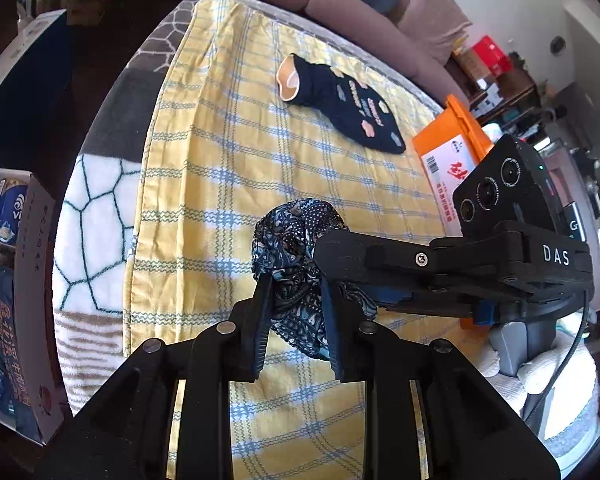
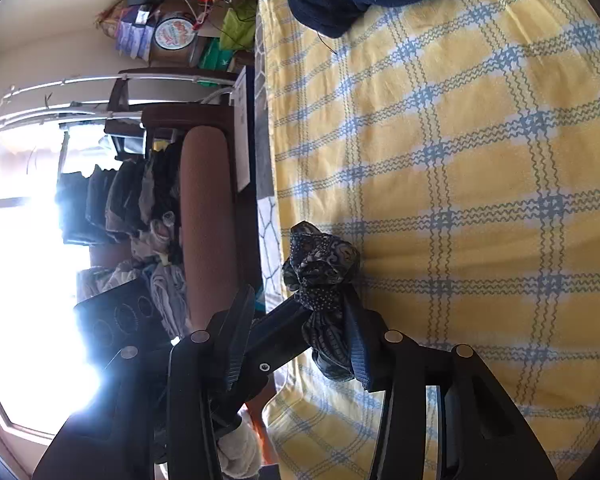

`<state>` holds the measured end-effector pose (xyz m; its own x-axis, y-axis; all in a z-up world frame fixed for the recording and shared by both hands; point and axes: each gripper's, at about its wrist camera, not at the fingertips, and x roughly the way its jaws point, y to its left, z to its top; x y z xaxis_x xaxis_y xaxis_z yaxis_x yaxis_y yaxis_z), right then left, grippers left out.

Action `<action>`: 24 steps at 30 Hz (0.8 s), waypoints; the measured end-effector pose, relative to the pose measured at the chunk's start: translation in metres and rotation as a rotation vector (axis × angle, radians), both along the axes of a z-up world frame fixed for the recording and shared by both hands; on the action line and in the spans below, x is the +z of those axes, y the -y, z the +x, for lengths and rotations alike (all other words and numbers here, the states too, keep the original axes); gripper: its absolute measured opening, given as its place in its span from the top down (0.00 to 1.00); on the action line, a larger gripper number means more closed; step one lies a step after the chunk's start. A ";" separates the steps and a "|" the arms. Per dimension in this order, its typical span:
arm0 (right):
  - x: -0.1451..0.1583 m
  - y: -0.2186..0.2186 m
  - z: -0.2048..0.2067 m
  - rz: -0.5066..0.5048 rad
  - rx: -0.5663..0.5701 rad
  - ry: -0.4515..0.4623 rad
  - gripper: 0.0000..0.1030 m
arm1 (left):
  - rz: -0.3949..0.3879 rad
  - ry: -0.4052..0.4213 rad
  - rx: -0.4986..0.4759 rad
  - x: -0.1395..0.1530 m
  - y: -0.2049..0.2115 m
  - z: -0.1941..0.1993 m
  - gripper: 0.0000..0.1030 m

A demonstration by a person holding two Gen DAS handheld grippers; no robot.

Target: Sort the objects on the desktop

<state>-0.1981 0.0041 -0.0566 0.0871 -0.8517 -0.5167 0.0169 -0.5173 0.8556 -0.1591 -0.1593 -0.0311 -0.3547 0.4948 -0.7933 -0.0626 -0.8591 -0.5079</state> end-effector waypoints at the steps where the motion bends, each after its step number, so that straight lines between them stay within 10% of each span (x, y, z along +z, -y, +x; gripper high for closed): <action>1: 0.005 -0.002 0.001 -0.005 0.001 -0.007 0.56 | 0.001 -0.016 -0.002 0.007 -0.002 0.001 0.79; 24: 0.146 -0.129 0.042 -0.037 -0.058 -0.263 0.55 | -0.082 -0.216 -0.159 0.140 -0.169 0.033 0.79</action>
